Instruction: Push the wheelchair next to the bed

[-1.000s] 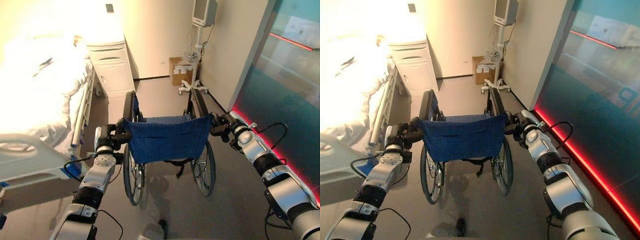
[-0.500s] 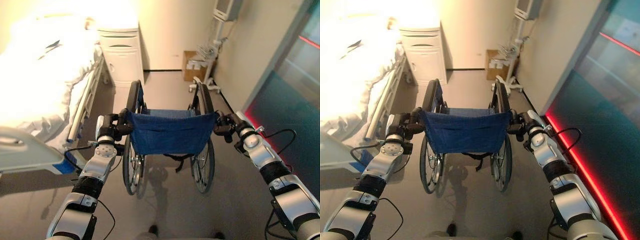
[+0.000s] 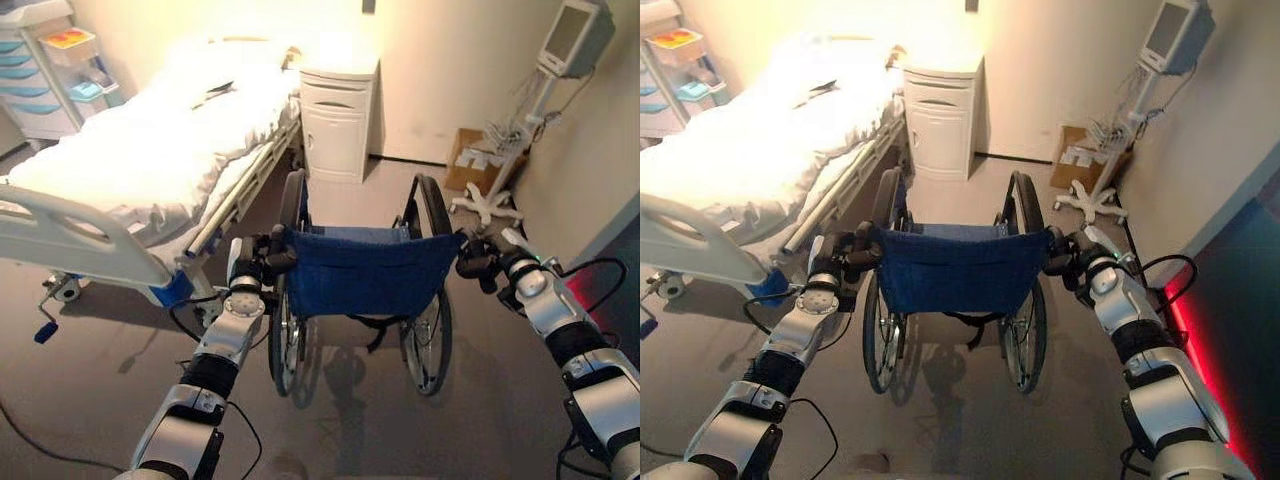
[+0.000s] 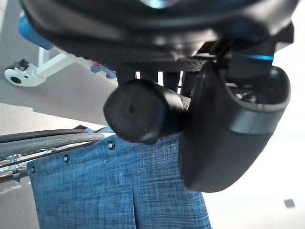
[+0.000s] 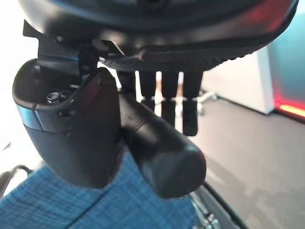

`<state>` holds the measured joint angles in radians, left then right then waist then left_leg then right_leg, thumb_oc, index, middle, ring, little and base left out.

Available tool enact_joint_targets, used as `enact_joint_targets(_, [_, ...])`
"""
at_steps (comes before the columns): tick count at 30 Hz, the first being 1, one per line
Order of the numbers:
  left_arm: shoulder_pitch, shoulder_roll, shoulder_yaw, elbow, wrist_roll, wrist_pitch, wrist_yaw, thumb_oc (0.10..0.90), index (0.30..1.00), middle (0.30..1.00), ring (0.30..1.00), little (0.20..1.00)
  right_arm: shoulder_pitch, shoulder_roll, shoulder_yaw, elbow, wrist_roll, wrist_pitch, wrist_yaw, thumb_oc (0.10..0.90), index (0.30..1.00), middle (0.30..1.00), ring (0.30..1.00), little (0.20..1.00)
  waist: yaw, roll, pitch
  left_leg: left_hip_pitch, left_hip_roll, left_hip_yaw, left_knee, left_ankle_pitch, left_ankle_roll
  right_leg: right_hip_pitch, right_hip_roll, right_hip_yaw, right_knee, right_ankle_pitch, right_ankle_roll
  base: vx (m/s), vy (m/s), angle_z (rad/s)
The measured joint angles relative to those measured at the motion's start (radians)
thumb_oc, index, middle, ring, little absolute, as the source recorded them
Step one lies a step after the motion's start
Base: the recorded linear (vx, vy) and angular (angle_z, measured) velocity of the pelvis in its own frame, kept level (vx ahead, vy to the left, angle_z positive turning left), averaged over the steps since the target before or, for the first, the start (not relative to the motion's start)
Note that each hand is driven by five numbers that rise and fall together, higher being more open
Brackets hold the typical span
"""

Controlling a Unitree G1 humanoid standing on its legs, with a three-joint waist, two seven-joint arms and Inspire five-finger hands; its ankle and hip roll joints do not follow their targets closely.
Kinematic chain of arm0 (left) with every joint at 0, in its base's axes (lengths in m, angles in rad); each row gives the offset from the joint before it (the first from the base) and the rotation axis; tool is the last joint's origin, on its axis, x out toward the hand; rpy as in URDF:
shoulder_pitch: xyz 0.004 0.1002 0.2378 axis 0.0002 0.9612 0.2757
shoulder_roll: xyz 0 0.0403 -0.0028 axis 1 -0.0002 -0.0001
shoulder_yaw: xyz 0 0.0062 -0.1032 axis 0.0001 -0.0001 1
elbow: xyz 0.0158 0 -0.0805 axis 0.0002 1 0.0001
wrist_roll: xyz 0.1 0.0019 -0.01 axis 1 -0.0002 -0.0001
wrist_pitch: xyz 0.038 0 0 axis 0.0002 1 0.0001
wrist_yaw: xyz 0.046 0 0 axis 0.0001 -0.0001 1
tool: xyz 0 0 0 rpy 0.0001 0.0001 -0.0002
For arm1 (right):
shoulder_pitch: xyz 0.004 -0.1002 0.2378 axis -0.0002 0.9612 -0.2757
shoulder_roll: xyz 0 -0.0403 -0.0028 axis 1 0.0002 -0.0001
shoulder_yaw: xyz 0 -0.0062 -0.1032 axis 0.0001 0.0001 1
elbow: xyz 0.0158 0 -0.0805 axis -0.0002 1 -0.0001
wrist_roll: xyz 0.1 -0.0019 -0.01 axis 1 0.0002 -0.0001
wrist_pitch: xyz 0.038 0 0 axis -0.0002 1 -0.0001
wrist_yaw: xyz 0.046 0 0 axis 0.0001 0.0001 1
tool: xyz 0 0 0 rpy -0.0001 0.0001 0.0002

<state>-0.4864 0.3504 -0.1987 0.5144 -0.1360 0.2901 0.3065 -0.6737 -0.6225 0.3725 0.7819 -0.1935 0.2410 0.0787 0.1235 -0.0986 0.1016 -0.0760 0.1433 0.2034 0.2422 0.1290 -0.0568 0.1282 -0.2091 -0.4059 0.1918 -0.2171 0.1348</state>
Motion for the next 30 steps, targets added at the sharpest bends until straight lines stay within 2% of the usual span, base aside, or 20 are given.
enact_joint_targets(2, [0.006, 0.013, -0.019, 0.010, -0.019, 0.000, 0.000, 0.400, 0.300, 0.300, 0.300, 0.300, 0.004, 0.007, 0.001, 0.008, -0.001, -0.007, 0.000, 0.400, 0.300, 0.300, 0.300, 0.300, -0.012, -0.003, 0.002, -0.004, 0.002, 0.008, 0.034, -0.001, -0.001, 0.046, 0.013, -0.028, -0.024, -0.001, -0.004, 0.37, -0.141, 0.39])
enact_joint_targets(3, [0.013, 0.015, -0.026, 0.012, -0.019, 0.000, 0.000, 0.400, 0.300, 0.300, 0.300, 0.300, 0.005, 0.017, 0.003, 0.019, -0.004, -0.006, -0.003, 0.400, 0.300, 0.300, 0.300, 0.300, -0.016, -0.007, 0.003, -0.030, -0.007, 0.020, 0.075, -0.043, -0.032, 0.081, 0.012, -0.029, -0.053, 0.000, -0.007, 0.29, -0.110, 0.45])
enact_joint_targets(5, [0.022, 0.014, -0.033, -0.007, -0.019, 0.001, 0.001, 0.400, 0.300, 0.300, 0.300, 0.300, 0.007, 0.008, 0.002, 0.019, -0.006, -0.005, -0.005, 0.400, 0.300, 0.300, 0.300, 0.300, -0.012, -0.004, 0.003, -0.047, -0.025, 0.068, 0.068, -0.048, -0.035, 0.097, 0.028, -0.004, -0.093, -0.003, -0.021, 0.33, -0.034, 0.06])
enact_joint_targets(7, [0.035, 0.014, -0.037, -0.042, -0.028, 0.004, 0.002, 0.400, 0.300, 0.300, 0.300, 0.300, 0.008, 0.005, -0.001, 0.026, -0.006, -0.003, -0.007, 0.400, 0.300, 0.300, 0.300, 0.300, 0.024, 0.014, 0.003, -0.056, -0.039, 0.106, -0.032, -0.043, -0.037, 0.117, 0.051, 0.026, -0.106, -0.008, -0.027, 0.49, 0.030, -0.33])
enact_joint_targets(10, [0.045, 0.015, -0.040, -0.053, -0.038, 0.003, 0.004, 0.400, 0.300, 0.300, 0.300, 0.300, 0.013, 0.007, -0.001, 0.035, -0.006, -0.003, -0.012, 0.400, 0.300, 0.300, 0.300, 0.300, 0.055, 0.032, -0.008, -0.073, -0.034, 0.101, -0.157, -0.032, -0.055, 0.150, 0.071, 0.072, -0.141, -0.014, -0.029, 0.39, 0.098, -0.44])
enact_joint_targets(11, [0.051, 0.017, -0.038, -0.060, -0.039, 0.004, 0.004, 0.400, 0.300, 0.300, 0.300, 0.300, 0.013, 0.007, 0.001, 0.036, -0.006, -0.006, -0.011, 0.400, 0.300, 0.300, 0.300, 0.300, 0.061, 0.054, -0.010, -0.089, -0.023, 0.099, -0.183, -0.035, -0.057, 0.170, 0.076, 0.075, -0.152, -0.018, -0.022, 0.39, 0.139, -0.51])
enact_joint_targets(12, [0.054, 0.017, -0.029, -0.063, -0.042, 0.005, 0.002, 0.400, 0.300, 0.300, 0.300, 0.300, 0.011, 0.007, 0.001, 0.037, -0.005, -0.011, -0.009, 0.400, 0.300, 0.300, 0.300, 0.300, 0.061, 0.061, -0.015, -0.086, -0.017, 0.098, -0.175, -0.027, -0.046, 0.194, 0.073, 0.076, -0.156, -0.028, -0.003, 0.53, 0.183, -0.56])
enact_joint_targets(14, [0.056, 0.044, -0.024, -0.063, -0.062, 0.014, -0.003, 0.400, 0.300, 0.300, 0.300, 0.300, 0.002, 0.028, 0.025, 0.048, -0.005, -0.012, -0.009, 0.400, 0.300, 0.300, 0.300, 0.300, 0.063, 0.040, -0.023, -0.073, -0.045, 0.115, -0.142, -0.026, -0.041, 0.204, 0.029, 0.098, -0.155, -0.038, 0.012, 0.38, 0.188, -0.55])
enact_joint_targets(16, [0.035, 0.084, 0.002, -0.053, -0.064, 0.016, -0.012, 0.400, 0.300, 0.300, 0.300, 0.300, -0.038, 0.062, 0.026, 0.052, -0.005, -0.012, -0.010, 0.400, 0.300, 0.300, 0.300, 0.300, 0.061, 0.009, -0.007, -0.044, -0.085, 0.105, -0.160, -0.026, -0.039, 0.183, 0.006, 0.060, -0.112, -0.006, 0.063, 0.43, 0.235, -0.60])
enact_joint_targets(17, [0.029, 0.091, 0.011, -0.043, -0.065, 0.016, -0.016, 0.400, 0.300, 0.300, 0.300, 0.300, -0.047, 0.073, 0.026, 0.054, -0.005, -0.012, -0.010, 0.400, 0.300, 0.300, 0.300, 0.300, 0.062, 0.013, -0.003, -0.031, -0.087, 0.101, -0.181, -0.019, -0.027, 0.172, 0.002, 0.041, -0.092, 0.001, 0.075, 0.40, 0.251, -0.45])
enact_joint_targets(18, [0.010, 0.096, 0.013, -0.016, -0.065, 0.016, -0.023, 0.400, 0.300, 0.300, 0.300, 0.300, -0.049, 0.079, 0.025, 0.050, -0.005, -0.012, -0.012, 0.400, 0.300, 0.300, 0.300, 0.300, 0.058, 0.018, -0.002, -0.010, -0.094, 0.108, -0.207, -0.009, 0.018, 0.173, -0.006, 0.015, -0.061, 0.010, 0.092, 0.38, 0.242, -0.06])
enact_joint_targets(19, [-0.007, 0.095, 0.011, 0.013, -0.064, 0.015, -0.033, 0.400, 0.300, 0.300, 0.300, 0.300, -0.047, 0.080, 0.023, 0.053, -0.005, -0.012, -0.012, 0.400, 0.300, 0.300, 0.300, 0.300, 0.045, 0.022, -0.001, 0.008, -0.100, 0.117, -0.219, -0.009, 0.037, 0.167, -0.021, 0.003, -0.008, 0.016, 0.103, 0.43, 0.264, 0.16])
enact_joint_targets(22, [-0.026, 0.096, 0.001, 0.020, -0.063, 0.015, -0.043, 0.400, 0.300, 0.300, 0.300, 0.300, -0.047, 0.079, 0.023, 0.065, -0.005, -0.012, -0.012, 0.400, 0.300, 0.300, 0.300, 0.300, 0.031, 0.030, -0.005, 0.052, -0.112, 0.116, -0.275, -0.014, 0.045, 0.078, -0.069, 0.020, 0.202, 0.053, 0.150, 0.25, 0.124, 0.07])
enact_joint_targets(23, [-0.028, 0.096, -0.008, 0.021, -0.063, 0.015, -0.043, 0.400, 0.300, 0.300, 0.300, 0.300, -0.047, 0.077, 0.021, 0.069, -0.005, -0.012, -0.013, 0.400, 0.300, 0.300, 0.300, 0.300, 0.027, 0.029, -0.005, 0.054, -0.116, 0.114, -0.275, -0.014, 0.045, 0.055, -0.080, 0.028, 0.254, 0.062, 0.148, 0.27, 0.067, 0.07])
enact_joint_targets(24, [-0.032, 0.095, -0.020, 0.024, -0.064, 0.016, -0.043, 0.400, 0.300, 0.300, 0.300, 0.300, -0.047, 0.070, 0.020, 0.074, -0.005, -0.012, -0.013, 0.400, 0.300, 0.300, 0.300, 0.300, 0.027, 0.034, -0.007, 0.069, -0.115, 0.105, -0.285, -0.001, 0.111, 0.010, -0.087, 0.051, 0.339, 0.081, 0.148, 0.33, 0.054, 0.08])
enact_joint_targets(25, [-0.039, 0.096, -0.030, 0.019, -0.064, 0.016, -0.042, 0.400, 0.300, 0.300, 0.300, 0.300, -0.047, 0.068, 0.019, 0.076, -0.005, -0.012, -0.013, 0.400, 0.300, 0.300, 0.300, 0.300, 0.028, 0.038, -0.007, 0.074, -0.120, 0.100, -0.283, 0.000, 0.112, -0.028, -0.097, 0.087, 0.421, 0.129, 0.151, 0.39, -0.023, 0.16])
enact_joint_targets(26, [-0.036, 0.094, -0.032, 0.017, -0.064, 0.017, -0.043, 0.400, 0.300, 0.300, 0.300, 0.300, -0.045, 0.062, 0.020, 0.076, -0.005, -0.011, -0.013, 0.400, 0.300, 0.300, 0.300, 0.300, 0.015, 0.040, -0.007, 0.090, -0.121, 0.070, -0.298, -0.007, 0.135, -0.072, -0.106, 0.096, 0.489, 0.139, 0.156, 0.37, -0.164, 0.11])
enact_joint_targets(28, [-0.035, 0.083, -0.032, 0.017, -0.060, 0.019, -0.034, 0.400, 0.300, 0.300, 0.300, 0.300, -0.034, 0.061, 0.020, 0.069, -0.005, -0.013, -0.014, 0.400, 0.300, 0.300, 0.300, 0.300, 0.012, 0.065, 0.003, 0.118, -0.119, 0.006, -0.308, -0.011, 0.142, -0.111, -0.108, 0.062, 0.478, 0.090, 0.107, 0.38, -0.249, -0.05])
enact_joint_targets(29, [-0.025, 0.081, -0.027, 0.014, -0.052, 0.021, -0.027, 0.400, 0.300, 0.300, 0.300, 0.300, -0.025, 0.056, 0.010, 0.046, -0.005, -0.022, -0.016, 0.400, 0.300, 0.300, 0.300, 0.300, 0.009, 0.101, 0.006, 0.118, -0.097, -0.030, -0.298, -0.024, 0.133, -0.131, -0.089, 0.011, 0.356, 0.081, 0.082, 0.30, -0.259, -0.06])
enact_joint_targets(30, [-0.023, 0.083, -0.021, 0.014, -0.051, 0.021, -0.027, 0.400, 0.300, 0.300, 0.300, 0.300, -0.023, 0.053, 0.005, 0.030, -0.005, -0.023, -0.015, 0.400, 0.300, 0.300, 0.300, 0.300, 0.003, 0.110, 0.004, 0.116, -0.087, -0.039, -0.292, -0.026, 0.134, -0.136, -0.080, 0.000, 0.292, 0.085, 0.082, 0.46, -0.386, 0.18])
